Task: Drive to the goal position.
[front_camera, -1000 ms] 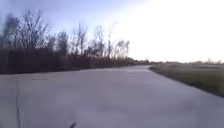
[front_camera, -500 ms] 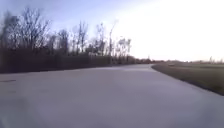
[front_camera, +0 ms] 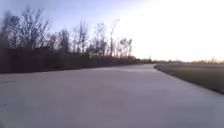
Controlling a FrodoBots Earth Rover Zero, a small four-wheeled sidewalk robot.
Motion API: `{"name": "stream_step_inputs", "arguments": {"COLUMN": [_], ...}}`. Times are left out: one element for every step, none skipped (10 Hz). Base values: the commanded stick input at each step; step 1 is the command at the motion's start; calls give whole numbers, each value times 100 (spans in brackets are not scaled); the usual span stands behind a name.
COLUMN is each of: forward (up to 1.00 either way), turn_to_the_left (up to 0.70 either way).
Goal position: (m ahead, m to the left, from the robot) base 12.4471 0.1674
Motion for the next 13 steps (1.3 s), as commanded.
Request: {"name": "stream_step_inputs", "arguments": {"forward": [100, 100, 100, 100, 100, 100, 100, 100, 100, 100, 100, 100, 100], "turn_to_the_left": [1, 1, -3, -26, 1, 1, 1, 1, 1, 1, 1, 1, 1]}}
